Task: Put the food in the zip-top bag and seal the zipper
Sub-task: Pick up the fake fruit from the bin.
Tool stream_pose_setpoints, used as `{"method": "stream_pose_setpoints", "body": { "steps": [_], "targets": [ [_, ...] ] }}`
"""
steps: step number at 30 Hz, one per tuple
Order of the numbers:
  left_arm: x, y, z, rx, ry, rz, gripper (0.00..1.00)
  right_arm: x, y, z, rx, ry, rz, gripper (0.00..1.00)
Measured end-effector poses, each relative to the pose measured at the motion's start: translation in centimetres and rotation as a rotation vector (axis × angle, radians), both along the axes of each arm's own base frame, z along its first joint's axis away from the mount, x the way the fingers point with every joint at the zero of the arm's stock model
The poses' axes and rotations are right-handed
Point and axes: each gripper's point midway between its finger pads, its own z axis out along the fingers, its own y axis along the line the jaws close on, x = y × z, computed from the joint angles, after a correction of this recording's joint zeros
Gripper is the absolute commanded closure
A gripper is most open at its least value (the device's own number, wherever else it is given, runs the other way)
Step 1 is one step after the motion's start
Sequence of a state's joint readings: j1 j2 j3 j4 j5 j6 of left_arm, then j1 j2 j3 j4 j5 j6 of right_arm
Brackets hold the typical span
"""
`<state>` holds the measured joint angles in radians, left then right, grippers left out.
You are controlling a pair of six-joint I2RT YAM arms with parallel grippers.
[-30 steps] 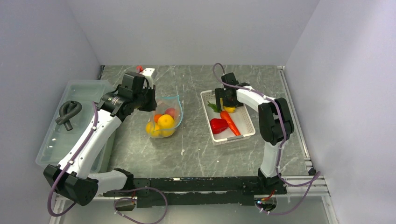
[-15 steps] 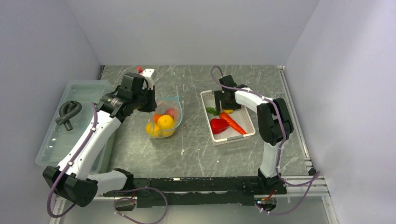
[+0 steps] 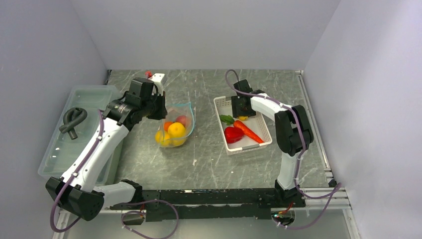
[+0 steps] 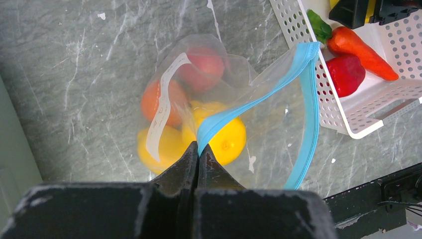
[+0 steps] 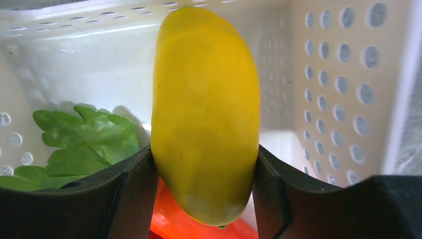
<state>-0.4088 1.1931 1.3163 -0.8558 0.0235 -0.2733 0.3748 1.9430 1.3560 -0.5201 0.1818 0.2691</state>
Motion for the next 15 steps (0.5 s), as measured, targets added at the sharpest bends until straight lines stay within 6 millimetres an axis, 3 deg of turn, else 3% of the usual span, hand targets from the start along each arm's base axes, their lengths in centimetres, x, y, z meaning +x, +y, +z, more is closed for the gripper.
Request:
{"method": "stream_pose_setpoints", "body": {
  "steps": [4,8,15],
  "targets": [
    [0.0,0.0,0.0,0.000,0.000,0.000,1.00,0.2,-0.4,1.8,-0.007,-0.041,-0.011,0.75],
    [0.0,0.0,0.0,0.000,0.000,0.001,1.00,0.3,-0.5,5.0,0.015,-0.112,-0.014,0.77],
    [0.0,0.0,0.0,-0.003,0.001,-0.001,1.00,-0.6,0.8,9.8,0.045,-0.214,0.021,0.78]
  ]
}}
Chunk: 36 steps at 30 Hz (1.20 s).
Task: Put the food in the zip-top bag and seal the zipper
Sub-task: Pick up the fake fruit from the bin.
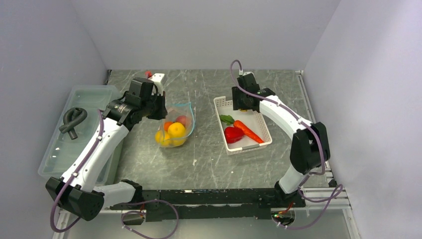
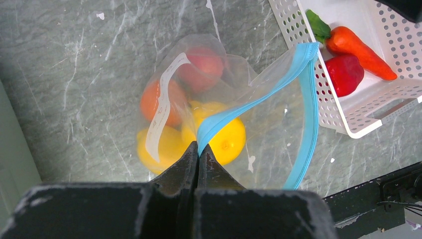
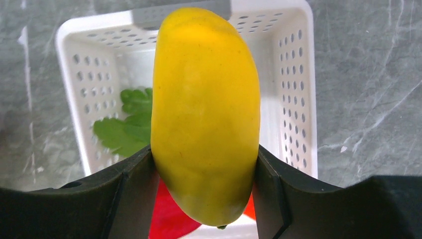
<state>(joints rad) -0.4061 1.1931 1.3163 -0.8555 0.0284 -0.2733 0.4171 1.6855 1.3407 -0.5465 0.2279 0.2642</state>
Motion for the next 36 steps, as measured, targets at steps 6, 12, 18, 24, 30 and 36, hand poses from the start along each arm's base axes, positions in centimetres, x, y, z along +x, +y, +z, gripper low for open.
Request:
{"method": "stream_pose_setpoints", "body": {
  "steps": [6,12,18,24,30,36],
  "targets": [
    [0.0,0.0,0.0,-0.001,0.000,0.001,1.00,-3.0,2.5,2.8,0.020,-0.044,0.102,0.78],
    [0.1,0.1,0.0,-0.001,0.000,0.003,1.00,-5.9,5.9,7.2,0.109,-0.121,0.256,0.78],
    [0.1,0.1,0.0,-0.002,-0.001,0.003,1.00,-9.1,9.1,9.6,0.215,-0.132,0.432,0.78],
    [0.1,0.1,0.0,-0.001,0.000,0.004,1.00,-12.7,12.3,10.3,0.297,-0.086,0.601,0.78],
    [0.1,0.1,0.0,-0.002,-0.002,0.004,1.00,-16.6,15.5,11.2,0.385,-0.036,0.762,0.74],
    [0.1,0.1,0.1,-0.005,-0.004,0.003,1.00,-18.5,18.0,13.0,0.444,-0.010,0.839,0.74]
  ]
}}
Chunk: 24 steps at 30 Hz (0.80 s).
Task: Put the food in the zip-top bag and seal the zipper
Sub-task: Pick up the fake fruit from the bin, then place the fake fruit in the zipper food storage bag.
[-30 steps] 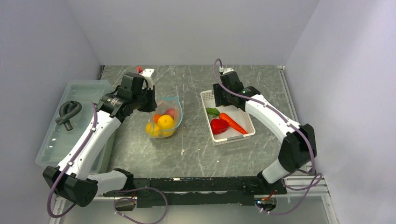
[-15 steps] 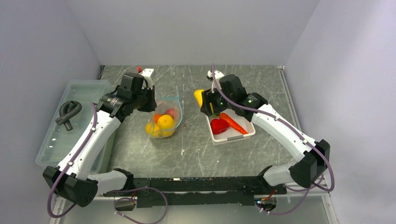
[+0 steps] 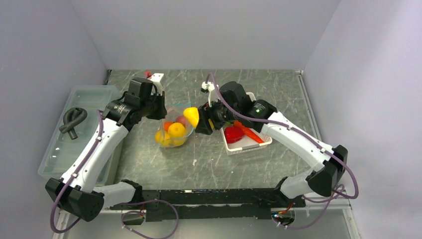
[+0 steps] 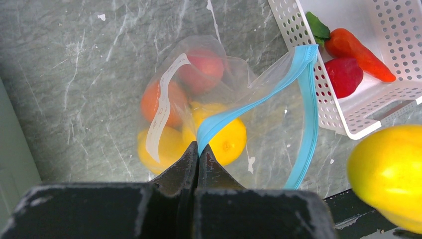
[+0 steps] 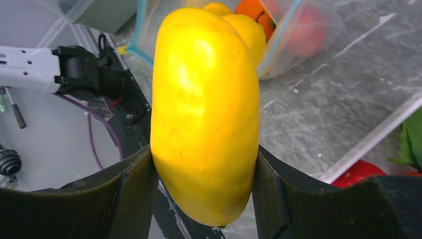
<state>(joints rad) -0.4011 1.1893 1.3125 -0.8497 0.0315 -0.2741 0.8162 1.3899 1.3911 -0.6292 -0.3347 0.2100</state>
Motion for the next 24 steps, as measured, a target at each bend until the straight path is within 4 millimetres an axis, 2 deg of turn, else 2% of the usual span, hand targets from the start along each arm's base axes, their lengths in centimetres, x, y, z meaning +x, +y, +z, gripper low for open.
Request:
{"method": "stream_pose_setpoints", "body": {
  "steps": [3,11,17,24],
  "targets": [
    [0.0,0.0,0.1,-0.001,-0.002,0.000,1.00,-0.1,1.2,0.4,0.010,0.023,0.015,0.74],
    [-0.1,0.0,0.2,-0.006,-0.004,-0.004,1.00,1.1,4.4,-0.3,-0.030,0.116,0.011,0.75],
    [-0.3,0.0,0.6,-0.012,-0.015,-0.006,1.00,0.7,6.1,-1.8,-0.088,0.183,0.031,0.74],
    [-0.5,-0.3,0.7,-0.026,-0.014,-0.021,1.00,0.3,6.7,-4.2,-0.141,0.261,0.010,0.71]
  ]
}}
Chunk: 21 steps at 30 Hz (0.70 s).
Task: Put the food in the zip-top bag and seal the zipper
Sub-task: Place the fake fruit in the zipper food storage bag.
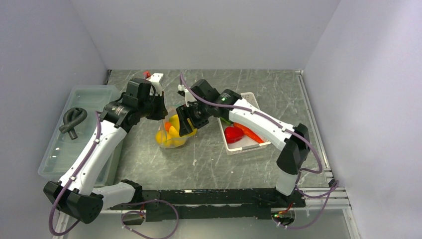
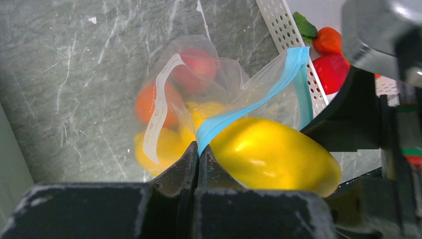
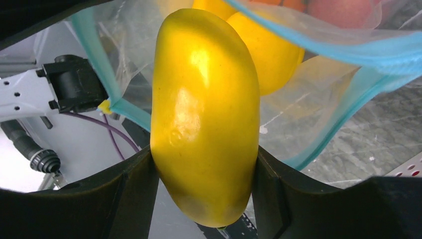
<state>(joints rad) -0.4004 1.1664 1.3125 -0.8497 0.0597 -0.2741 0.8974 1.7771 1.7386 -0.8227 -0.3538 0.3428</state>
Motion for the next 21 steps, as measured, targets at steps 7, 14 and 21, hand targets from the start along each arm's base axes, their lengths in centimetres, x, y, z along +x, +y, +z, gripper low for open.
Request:
{"method": "stream_pose_setpoints", "body": {
  "steps": [7,14,21],
  "targets": [
    [-0.3,-0.5,0.0,-0.019,0.008,-0.024,1.00,1.0,0.8,-0.7,0.003,0.036,-0.094,0.66],
    [-0.3,-0.6,0.1,-0.025,0.011,-0.031,1.00,2.3,2.1,-0.3,0.051,0.037,-0.171,0.47],
    [-0.4,-0.6,0.0,-0.026,0.011,-0.032,1.00,3.4,3.4,-0.3,0.094,0.038,-0.209,0.29]
  ]
}}
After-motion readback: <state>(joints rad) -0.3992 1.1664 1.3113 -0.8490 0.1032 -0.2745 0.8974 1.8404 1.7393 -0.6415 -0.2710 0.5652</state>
